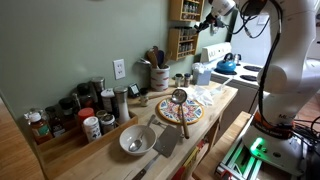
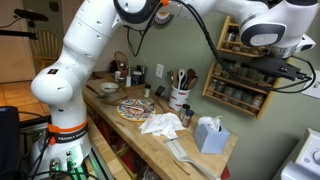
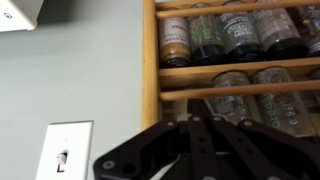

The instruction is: Put one jar from the counter on the second shelf from the bottom.

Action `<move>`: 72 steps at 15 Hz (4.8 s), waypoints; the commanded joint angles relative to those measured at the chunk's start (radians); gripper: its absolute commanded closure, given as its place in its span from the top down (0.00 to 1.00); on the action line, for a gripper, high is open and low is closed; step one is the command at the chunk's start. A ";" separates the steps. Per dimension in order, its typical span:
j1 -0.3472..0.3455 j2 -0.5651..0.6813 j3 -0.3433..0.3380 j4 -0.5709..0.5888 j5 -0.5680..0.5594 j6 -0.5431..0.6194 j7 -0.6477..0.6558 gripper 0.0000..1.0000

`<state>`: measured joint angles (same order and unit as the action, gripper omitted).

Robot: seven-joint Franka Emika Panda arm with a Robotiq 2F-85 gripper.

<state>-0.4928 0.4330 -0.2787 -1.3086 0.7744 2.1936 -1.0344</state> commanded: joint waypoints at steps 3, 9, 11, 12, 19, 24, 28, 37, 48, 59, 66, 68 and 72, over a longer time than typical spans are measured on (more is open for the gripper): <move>-0.010 0.000 0.020 0.004 0.101 0.044 -0.003 0.00; -0.012 -0.011 0.017 -0.001 0.132 0.042 -0.018 0.00; -0.015 -0.015 0.013 -0.004 0.125 0.037 -0.025 0.00; -0.019 -0.018 0.012 -0.005 0.125 0.032 -0.024 0.00; -0.045 -0.044 0.022 -0.029 0.146 -0.006 -0.055 0.00; -0.046 -0.059 0.018 -0.040 0.136 -0.078 -0.077 0.00; -0.040 -0.055 0.017 -0.038 0.143 -0.049 -0.092 0.00; -0.005 -0.036 0.030 -0.079 0.150 0.153 -0.076 0.00; 0.016 -0.024 0.081 -0.125 0.164 0.387 -0.082 0.00; -0.009 -0.040 0.127 -0.158 0.167 0.324 -0.135 0.00; -0.021 -0.044 0.132 -0.164 0.170 0.272 -0.157 0.00; -0.025 -0.046 0.134 -0.164 0.176 0.256 -0.160 0.00; -0.034 -0.054 0.141 -0.171 0.190 0.218 -0.195 0.00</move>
<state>-0.5072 0.4093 -0.1576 -1.4437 0.9270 2.4594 -1.1743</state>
